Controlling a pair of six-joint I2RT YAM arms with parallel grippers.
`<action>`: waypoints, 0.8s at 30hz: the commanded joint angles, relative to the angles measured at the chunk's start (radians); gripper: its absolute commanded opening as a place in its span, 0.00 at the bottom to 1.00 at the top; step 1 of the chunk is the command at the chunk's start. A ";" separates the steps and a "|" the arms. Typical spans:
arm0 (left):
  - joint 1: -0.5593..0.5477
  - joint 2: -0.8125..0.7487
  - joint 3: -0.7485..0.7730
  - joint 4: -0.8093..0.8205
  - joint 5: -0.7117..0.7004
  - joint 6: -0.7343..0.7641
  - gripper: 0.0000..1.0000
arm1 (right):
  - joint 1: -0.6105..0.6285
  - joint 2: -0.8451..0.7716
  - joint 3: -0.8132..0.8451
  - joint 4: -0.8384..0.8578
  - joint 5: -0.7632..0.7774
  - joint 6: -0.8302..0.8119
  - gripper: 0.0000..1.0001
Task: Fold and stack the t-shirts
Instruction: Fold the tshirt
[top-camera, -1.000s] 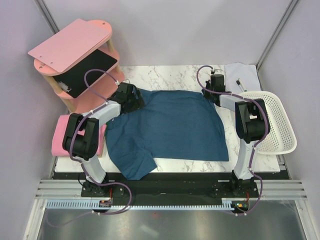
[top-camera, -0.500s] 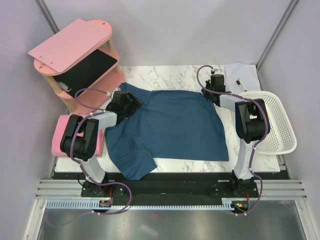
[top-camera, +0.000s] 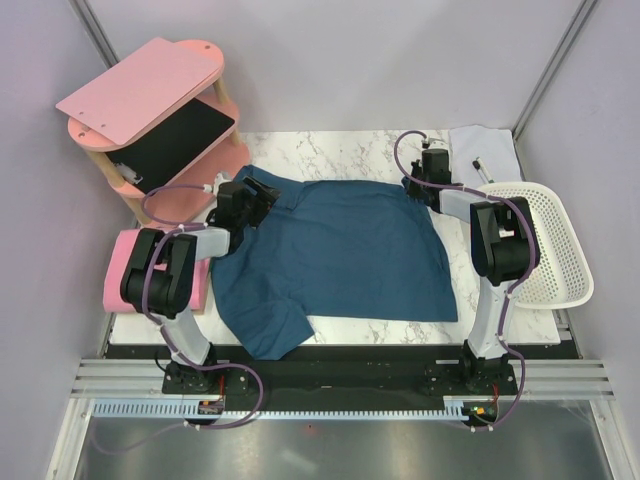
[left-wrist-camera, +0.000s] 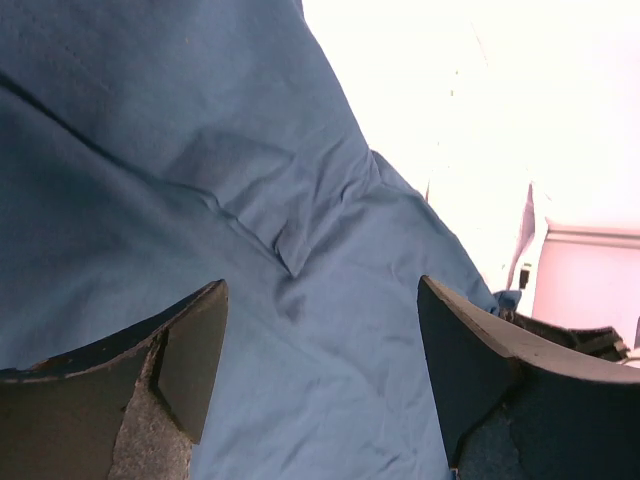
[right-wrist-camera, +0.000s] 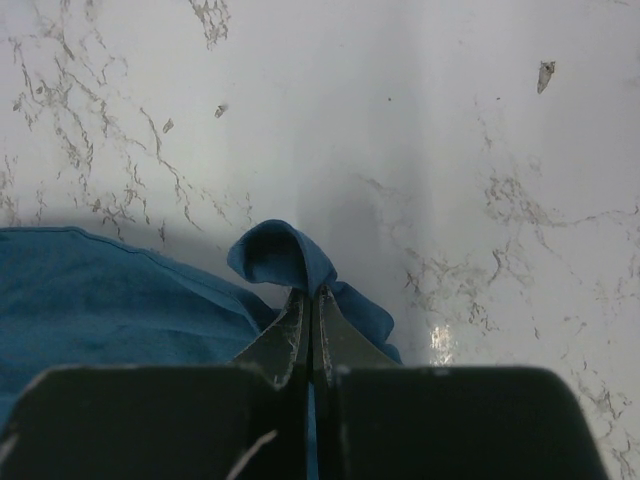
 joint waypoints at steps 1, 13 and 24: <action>0.012 0.062 0.062 0.081 0.007 -0.045 0.83 | -0.001 0.014 0.040 0.037 -0.022 0.014 0.00; 0.021 0.078 0.081 0.047 -0.031 -0.031 0.82 | -0.005 0.016 0.043 0.036 -0.031 0.014 0.00; 0.021 0.136 0.190 -0.065 -0.094 0.039 0.82 | -0.007 0.014 0.039 0.036 -0.036 0.017 0.00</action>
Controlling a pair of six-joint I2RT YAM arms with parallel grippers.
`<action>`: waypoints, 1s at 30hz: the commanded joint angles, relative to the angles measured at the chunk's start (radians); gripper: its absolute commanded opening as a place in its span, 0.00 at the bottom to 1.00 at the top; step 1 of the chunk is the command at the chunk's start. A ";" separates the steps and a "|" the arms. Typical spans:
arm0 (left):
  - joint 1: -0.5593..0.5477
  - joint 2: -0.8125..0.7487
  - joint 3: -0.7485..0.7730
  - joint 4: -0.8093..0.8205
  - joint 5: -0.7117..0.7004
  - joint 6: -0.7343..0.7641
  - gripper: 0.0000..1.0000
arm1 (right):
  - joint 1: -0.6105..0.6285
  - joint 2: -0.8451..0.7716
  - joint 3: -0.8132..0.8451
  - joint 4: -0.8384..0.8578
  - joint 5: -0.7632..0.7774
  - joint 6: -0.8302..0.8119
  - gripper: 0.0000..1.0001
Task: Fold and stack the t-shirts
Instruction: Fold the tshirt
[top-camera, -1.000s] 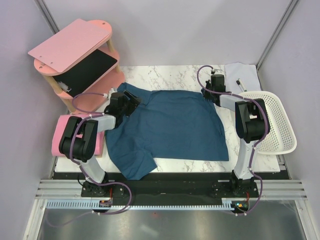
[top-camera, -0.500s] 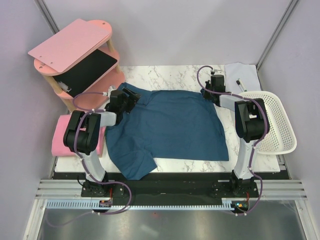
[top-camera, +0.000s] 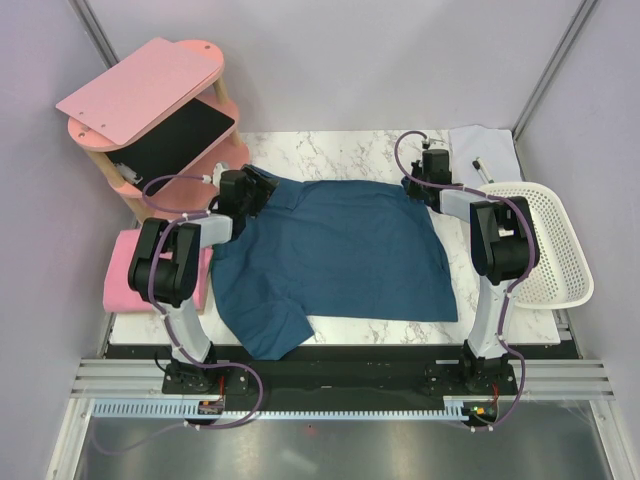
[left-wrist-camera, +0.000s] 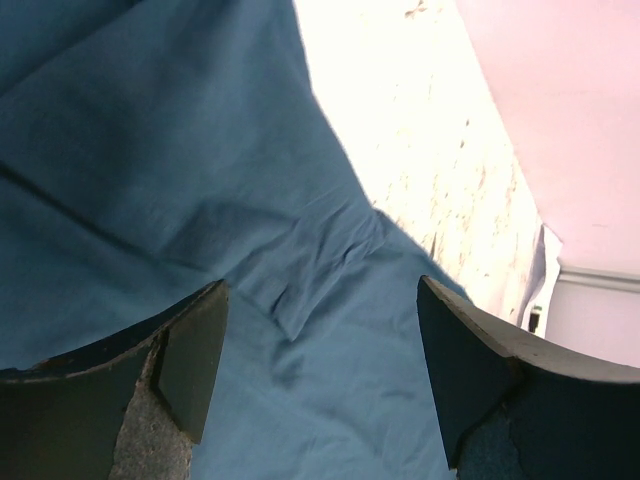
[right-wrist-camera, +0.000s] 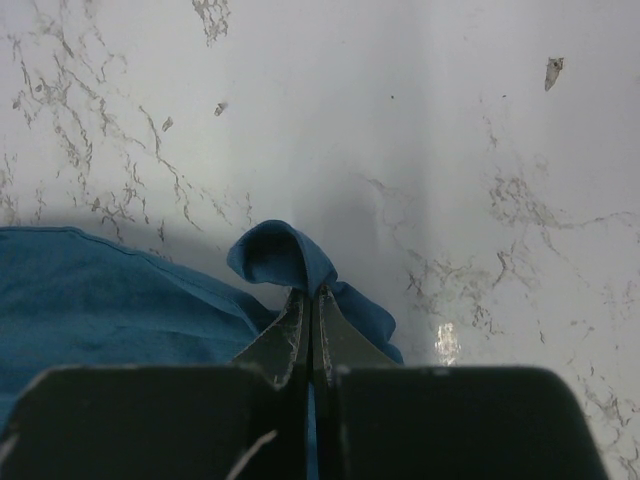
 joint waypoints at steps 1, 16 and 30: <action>0.005 0.047 0.077 -0.011 -0.036 0.045 0.82 | -0.004 0.003 0.037 0.032 -0.018 0.012 0.00; 0.006 -0.025 0.011 -0.043 -0.065 0.085 0.81 | -0.010 0.011 0.041 0.034 -0.031 0.020 0.00; 0.005 0.047 0.057 -0.034 -0.056 0.092 0.79 | -0.008 0.011 0.040 0.032 -0.033 0.021 0.00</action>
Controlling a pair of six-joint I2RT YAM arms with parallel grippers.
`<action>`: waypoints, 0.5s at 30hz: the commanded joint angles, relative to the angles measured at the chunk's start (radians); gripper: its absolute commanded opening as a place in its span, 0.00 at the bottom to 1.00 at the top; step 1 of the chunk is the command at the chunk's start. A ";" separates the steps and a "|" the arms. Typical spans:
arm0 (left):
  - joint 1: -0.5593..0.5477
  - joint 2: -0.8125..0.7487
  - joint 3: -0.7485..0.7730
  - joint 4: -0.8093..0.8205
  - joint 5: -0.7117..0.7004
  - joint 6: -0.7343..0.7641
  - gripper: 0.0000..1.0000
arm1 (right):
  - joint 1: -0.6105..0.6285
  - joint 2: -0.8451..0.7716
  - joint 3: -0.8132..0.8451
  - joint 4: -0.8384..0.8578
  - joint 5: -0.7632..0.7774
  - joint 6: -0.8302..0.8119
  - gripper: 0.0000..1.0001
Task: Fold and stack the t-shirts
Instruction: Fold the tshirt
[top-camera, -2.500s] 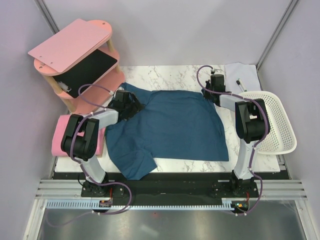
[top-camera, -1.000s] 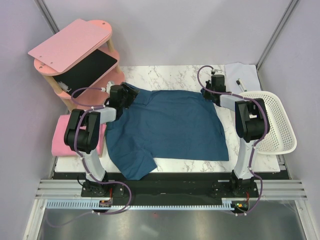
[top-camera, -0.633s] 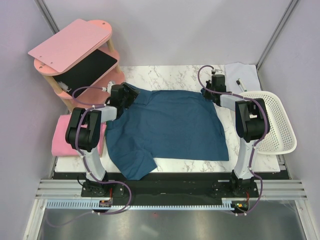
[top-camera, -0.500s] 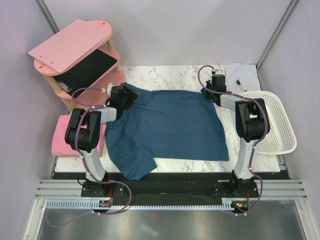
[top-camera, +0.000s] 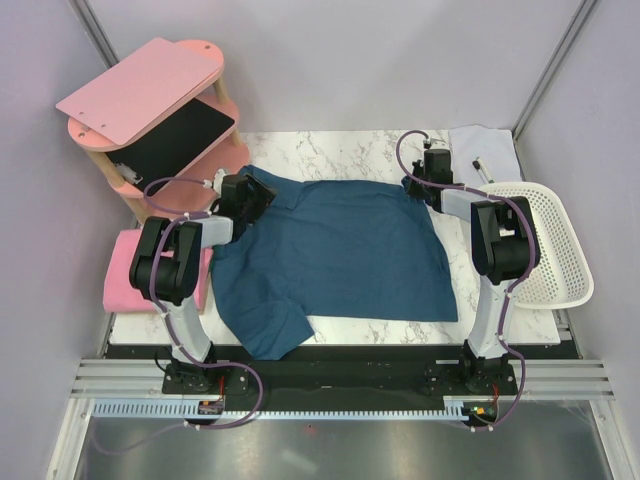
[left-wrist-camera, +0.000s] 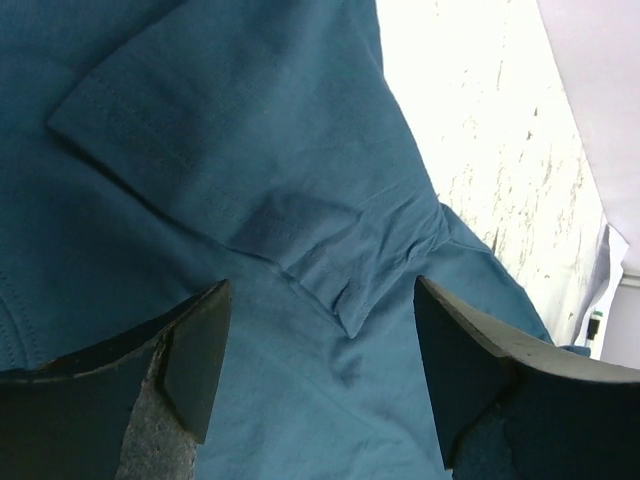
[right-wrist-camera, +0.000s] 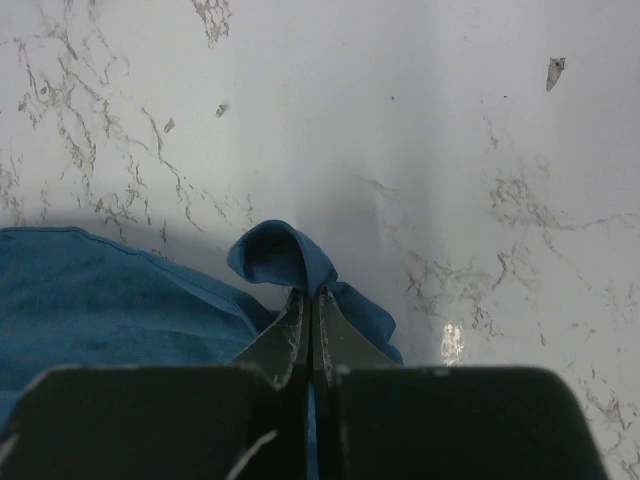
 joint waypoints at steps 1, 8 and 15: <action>0.003 0.028 0.059 0.023 -0.022 0.041 0.79 | -0.003 0.012 0.039 0.034 -0.014 0.013 0.00; 0.004 0.088 0.124 0.012 0.004 0.049 0.71 | -0.001 0.014 0.042 0.032 -0.016 0.013 0.00; 0.003 0.117 0.147 0.009 0.018 0.055 0.54 | -0.008 0.015 0.045 0.034 -0.019 0.015 0.00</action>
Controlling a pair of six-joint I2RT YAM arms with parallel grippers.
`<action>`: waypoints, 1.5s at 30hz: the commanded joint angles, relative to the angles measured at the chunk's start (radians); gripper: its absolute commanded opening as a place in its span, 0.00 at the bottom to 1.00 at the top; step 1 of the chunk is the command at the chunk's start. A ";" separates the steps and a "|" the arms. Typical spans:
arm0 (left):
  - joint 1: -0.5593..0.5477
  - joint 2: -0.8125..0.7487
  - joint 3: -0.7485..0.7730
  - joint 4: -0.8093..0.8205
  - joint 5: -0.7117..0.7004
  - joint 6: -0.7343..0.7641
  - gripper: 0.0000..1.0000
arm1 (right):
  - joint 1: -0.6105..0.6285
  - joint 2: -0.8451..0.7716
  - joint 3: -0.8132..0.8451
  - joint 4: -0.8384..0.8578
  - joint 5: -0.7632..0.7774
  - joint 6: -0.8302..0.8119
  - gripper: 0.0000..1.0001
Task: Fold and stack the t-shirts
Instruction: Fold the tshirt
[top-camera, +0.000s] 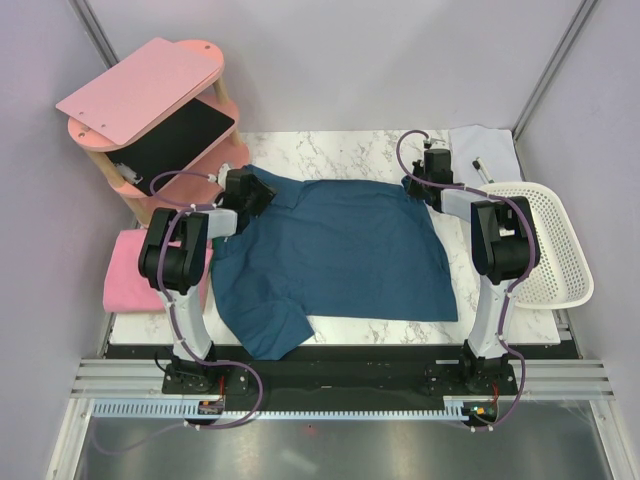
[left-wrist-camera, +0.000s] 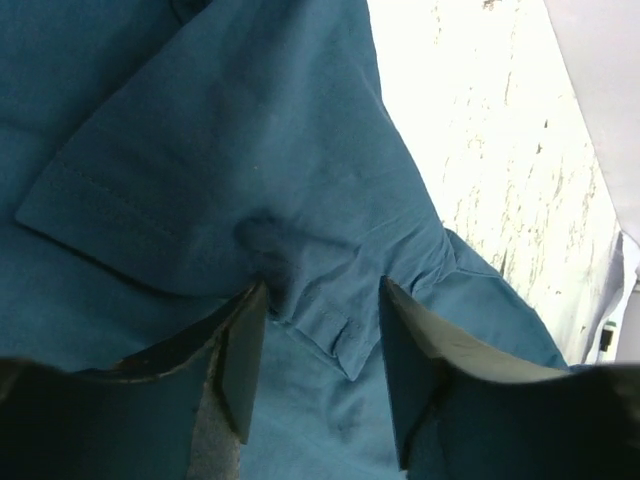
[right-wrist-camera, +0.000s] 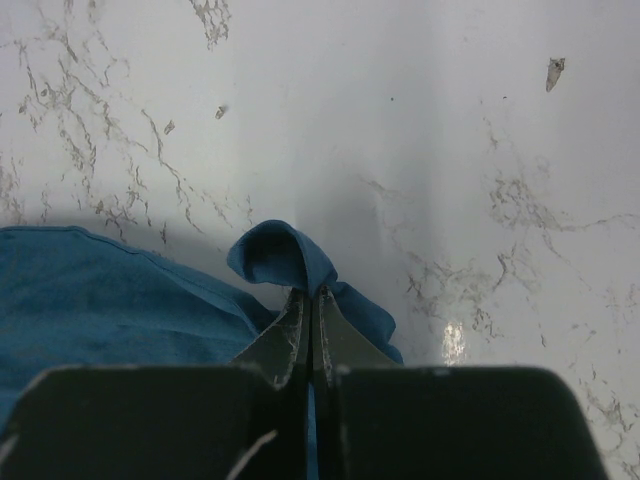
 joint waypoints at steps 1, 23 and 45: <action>0.003 0.020 0.041 0.017 0.011 0.047 0.37 | -0.006 0.013 0.044 0.032 -0.018 0.011 0.00; 0.003 -0.188 0.095 -0.068 -0.018 0.206 0.02 | -0.025 -0.008 0.093 -0.078 0.297 0.025 0.70; 0.003 -0.222 0.112 -0.105 -0.018 0.263 0.02 | -0.048 0.079 0.200 -0.032 0.248 0.031 0.62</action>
